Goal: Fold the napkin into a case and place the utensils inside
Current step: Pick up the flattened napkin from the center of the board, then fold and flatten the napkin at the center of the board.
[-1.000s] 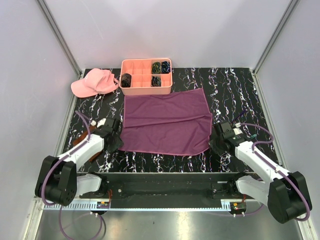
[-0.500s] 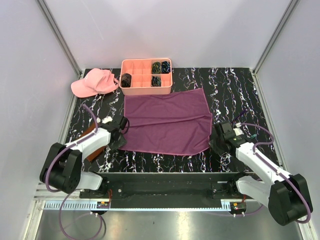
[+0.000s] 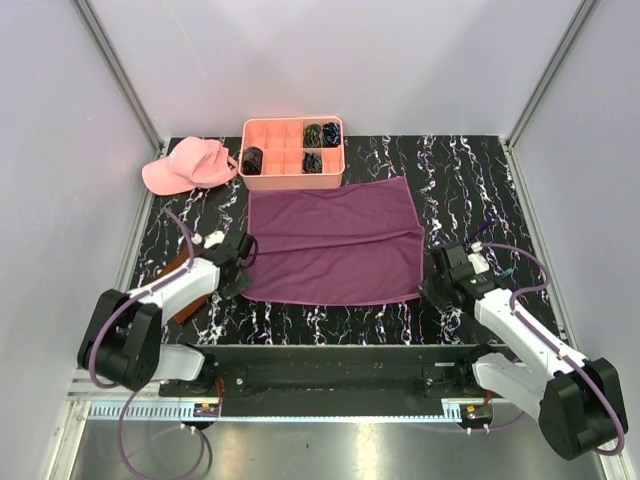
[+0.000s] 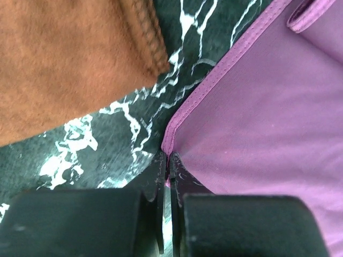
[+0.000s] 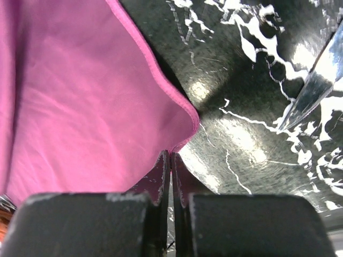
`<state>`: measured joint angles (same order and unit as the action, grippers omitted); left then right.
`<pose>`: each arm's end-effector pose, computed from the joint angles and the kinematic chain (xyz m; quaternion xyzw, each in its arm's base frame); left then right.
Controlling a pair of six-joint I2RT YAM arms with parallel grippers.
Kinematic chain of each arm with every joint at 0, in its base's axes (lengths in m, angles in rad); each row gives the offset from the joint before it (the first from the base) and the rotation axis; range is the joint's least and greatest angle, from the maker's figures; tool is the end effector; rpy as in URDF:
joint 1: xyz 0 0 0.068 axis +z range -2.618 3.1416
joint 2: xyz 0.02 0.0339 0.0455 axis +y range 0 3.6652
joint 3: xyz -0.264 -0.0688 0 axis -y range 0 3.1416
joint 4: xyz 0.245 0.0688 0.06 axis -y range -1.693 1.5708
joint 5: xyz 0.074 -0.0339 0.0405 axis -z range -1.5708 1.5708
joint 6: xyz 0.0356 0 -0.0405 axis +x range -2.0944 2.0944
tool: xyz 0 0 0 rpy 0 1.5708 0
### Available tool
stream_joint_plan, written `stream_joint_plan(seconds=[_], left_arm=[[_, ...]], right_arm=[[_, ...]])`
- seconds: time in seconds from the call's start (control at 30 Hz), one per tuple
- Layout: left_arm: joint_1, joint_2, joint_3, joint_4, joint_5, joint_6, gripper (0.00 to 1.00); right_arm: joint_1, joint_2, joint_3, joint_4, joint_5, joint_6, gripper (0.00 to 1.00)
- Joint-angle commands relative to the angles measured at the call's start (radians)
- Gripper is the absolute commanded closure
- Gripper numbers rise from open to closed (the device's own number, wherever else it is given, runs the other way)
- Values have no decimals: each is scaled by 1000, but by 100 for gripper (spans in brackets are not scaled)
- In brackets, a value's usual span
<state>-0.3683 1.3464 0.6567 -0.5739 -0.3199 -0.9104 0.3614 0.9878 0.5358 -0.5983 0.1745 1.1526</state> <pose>0.2102 -0.0691 0.1585 -0.2847 0.9335 0.0362 0.2151 0.1663 0.0563 0.1862 0.3917 0.8797 0.1148 0.2442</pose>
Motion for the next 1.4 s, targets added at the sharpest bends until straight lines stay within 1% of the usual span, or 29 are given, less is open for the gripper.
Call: stream_joint_plan(seconds=[0.0, 0.1, 0.13, 0.2, 0.27, 0.3, 0.37, 0.43, 0.47, 0.53, 0.63, 0.67, 0.7, 0.73, 0.77, 0.8, 0.83, 0.87, 0.9, 0.93, 0.97, 1.03, 1.07, 1.13, 1.2, 1.27, 1.3, 1.37], left_arm=[[-11, -155, -2, -24, 53, 62, 100], [-17, -260, 44, -73, 71, 84, 100], [-17, -280, 55, -81, 79, 88, 100], [-17, -322, 75, -95, 96, 85, 100], [-18, -329, 83, -96, 120, 84, 100], [-18, -328, 87, -95, 154, 81, 100], [-29, -342, 112, -93, 179, 82, 100], [-34, -368, 136, -98, 177, 96, 100], [-34, -406, 167, -98, 174, 106, 100], [-35, -449, 208, -112, 165, 137, 100], [-34, -526, 322, -130, 163, 189, 100], [-34, -536, 402, -138, 173, 208, 100], [-34, -544, 449, -141, 176, 246, 100], [-34, -558, 496, -141, 180, 263, 100], [-34, -563, 593, -139, 205, 280, 100], [-35, -564, 642, -135, 226, 312, 100], [-35, -560, 744, -129, 249, 332, 100], [-35, -556, 795, -127, 296, 369, 100], [-34, -553, 842, -124, 315, 383, 100], [-35, -550, 929, -123, 349, 396, 100], [-34, -550, 966, -118, 393, 410, 100], [-34, -553, 1061, -112, 430, 419, 100], [-34, -553, 1086, -104, 459, 418, 100], [-35, -566, 1139, -86, 505, 412, 100], [-35, -575, 1158, -55, 525, 395, 100], [-34, -581, 1158, -41, 522, 371, 100], [-34, -581, 1143, -40, 522, 367, 100], [-35, -582, 1114, -41, 490, 346, 100]], right_arm=[[-2, -87, 61, -8, 51, -158, 100], [-2, -199, 95, -23, 89, -238, 100], [-2, -251, 114, -26, 94, -249, 100], [-2, -288, 127, -73, 100, -232, 100], [-2, -291, 144, -106, 80, -225, 100], [-2, -273, 171, -119, 77, -228, 100], [-2, -268, 200, -142, 77, -252, 100], [-2, -299, 249, -152, 101, -281, 100], [-2, -311, 268, -152, 111, -298, 100], [-2, -330, 347, -165, 143, -356, 100], [-2, -318, 489, -184, 148, -418, 100], [-2, -314, 527, -189, 142, -427, 100], [-2, -313, 606, -193, 129, -439, 100], [-2, -313, 645, -193, 123, -459, 100], [-1, -314, 683, -195, 115, -470, 100], [-2, -317, 761, -193, 97, -493, 100], [-2, -316, 800, -186, 85, -511, 100], [-2, -316, 838, -182, 71, -527, 100], [-2, -317, 910, -179, 48, -553, 100], [-2, -317, 944, -172, 39, -565, 100], [-2, -322, 1010, -169, 30, -576, 100], [-4, -328, 1064, -144, -10, -602, 100], [-3, -328, 1114, -137, -26, -608, 100], [-3, -330, 1161, -118, -72, -619, 100], [-2, -330, 1204, -101, -93, -619, 100], [-2, -315, 1239, -109, -76, -608, 100], [-2, -304, 1251, -139, -70, -600, 100], [-2, -278, 1253, -164, -37, -588, 100]])
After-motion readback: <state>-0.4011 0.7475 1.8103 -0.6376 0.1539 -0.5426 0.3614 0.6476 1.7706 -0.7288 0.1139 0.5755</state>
